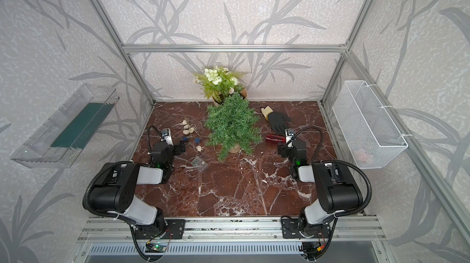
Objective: Remove string lights from the small christmas tree
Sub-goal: Reset both arms
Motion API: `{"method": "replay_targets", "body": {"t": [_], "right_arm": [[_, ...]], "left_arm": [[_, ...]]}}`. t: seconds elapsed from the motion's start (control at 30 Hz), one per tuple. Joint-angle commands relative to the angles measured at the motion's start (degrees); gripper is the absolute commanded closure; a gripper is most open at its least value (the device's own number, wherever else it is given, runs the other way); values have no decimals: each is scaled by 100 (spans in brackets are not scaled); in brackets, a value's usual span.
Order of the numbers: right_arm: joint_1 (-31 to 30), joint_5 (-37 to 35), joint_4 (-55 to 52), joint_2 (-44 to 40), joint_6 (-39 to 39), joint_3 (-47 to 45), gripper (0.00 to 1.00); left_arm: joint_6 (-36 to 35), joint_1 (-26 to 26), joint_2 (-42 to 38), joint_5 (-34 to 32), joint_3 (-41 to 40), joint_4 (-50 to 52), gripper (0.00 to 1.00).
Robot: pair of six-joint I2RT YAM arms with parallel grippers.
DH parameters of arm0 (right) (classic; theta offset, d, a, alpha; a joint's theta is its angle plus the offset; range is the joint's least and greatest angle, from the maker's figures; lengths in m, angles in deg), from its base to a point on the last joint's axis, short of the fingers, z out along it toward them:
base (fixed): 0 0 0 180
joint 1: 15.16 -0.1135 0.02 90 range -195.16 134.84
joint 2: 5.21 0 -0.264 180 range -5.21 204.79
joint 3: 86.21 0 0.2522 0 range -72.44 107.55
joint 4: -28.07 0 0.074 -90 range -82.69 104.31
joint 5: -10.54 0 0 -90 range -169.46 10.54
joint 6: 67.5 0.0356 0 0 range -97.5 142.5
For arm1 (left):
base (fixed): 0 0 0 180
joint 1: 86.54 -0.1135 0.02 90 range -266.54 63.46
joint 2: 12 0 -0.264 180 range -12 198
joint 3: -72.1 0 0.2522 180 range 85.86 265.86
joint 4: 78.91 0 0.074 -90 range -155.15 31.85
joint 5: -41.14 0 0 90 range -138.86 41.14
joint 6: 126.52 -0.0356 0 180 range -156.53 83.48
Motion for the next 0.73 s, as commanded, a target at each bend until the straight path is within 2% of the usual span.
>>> {"method": "replay_targets", "body": {"t": [0.0, 0.7], "right_arm": [[-30, -32, 77, -97, -40, 61, 17], [-41, -50, 86, -101, -41, 53, 17]], "left_arm": [[83, -7, 13, -163, 95, 97, 1], [69, -49, 33, -61, 99, 69, 1]]}}
